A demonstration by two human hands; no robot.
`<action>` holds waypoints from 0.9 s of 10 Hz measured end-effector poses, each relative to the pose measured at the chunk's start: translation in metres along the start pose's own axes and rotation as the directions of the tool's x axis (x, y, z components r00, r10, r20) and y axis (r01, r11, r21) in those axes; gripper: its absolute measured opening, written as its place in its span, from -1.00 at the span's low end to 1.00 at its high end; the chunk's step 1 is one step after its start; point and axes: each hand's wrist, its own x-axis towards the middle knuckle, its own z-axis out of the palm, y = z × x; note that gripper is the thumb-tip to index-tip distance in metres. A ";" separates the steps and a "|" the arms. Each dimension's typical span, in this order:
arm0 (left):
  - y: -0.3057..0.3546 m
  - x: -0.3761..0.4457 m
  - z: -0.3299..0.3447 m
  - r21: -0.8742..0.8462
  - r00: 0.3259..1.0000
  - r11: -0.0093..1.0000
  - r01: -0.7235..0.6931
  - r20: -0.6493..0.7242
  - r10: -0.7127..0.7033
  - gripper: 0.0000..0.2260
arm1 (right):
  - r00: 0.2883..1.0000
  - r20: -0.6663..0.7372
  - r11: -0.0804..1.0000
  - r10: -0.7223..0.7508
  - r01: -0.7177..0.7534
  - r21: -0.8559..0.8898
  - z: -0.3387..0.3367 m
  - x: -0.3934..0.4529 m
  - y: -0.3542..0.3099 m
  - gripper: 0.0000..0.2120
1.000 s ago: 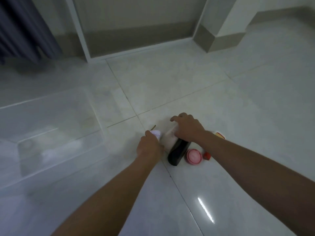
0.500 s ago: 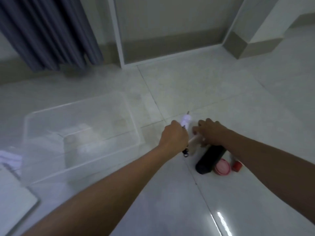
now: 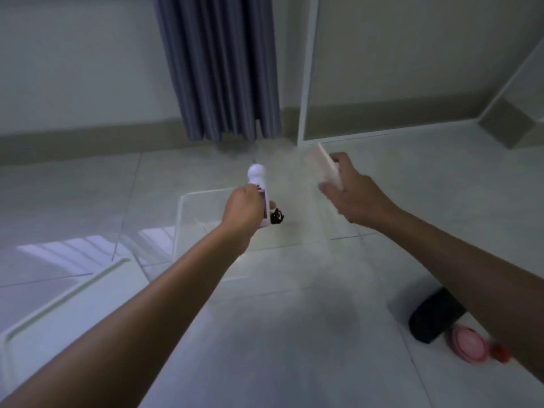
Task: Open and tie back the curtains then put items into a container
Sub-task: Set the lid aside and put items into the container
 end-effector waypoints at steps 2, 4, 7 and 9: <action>-0.049 0.018 -0.028 0.159 0.986 0.981 0.112 0.102 -0.130 -0.79 | 0.963 0.263 0.991 0.057 -0.022 -0.133 0.063 0.005 -0.034 -0.51; -0.071 0.046 -0.016 0.234 0.958 0.943 0.236 0.107 -0.267 -0.96 | 0.954 0.286 0.891 0.086 0.055 -0.450 0.100 0.002 -0.031 -0.39; -0.098 0.081 0.012 0.437 0.953 0.863 0.253 0.042 -0.300 -0.78 | 0.914 0.250 0.837 0.319 -0.148 -0.526 0.143 0.021 -0.004 -0.42; -0.097 0.092 0.018 0.654 0.905 0.738 0.169 0.194 -0.379 -0.48 | 0.887 0.268 0.826 0.375 -0.189 -0.531 0.147 0.029 -0.001 -0.48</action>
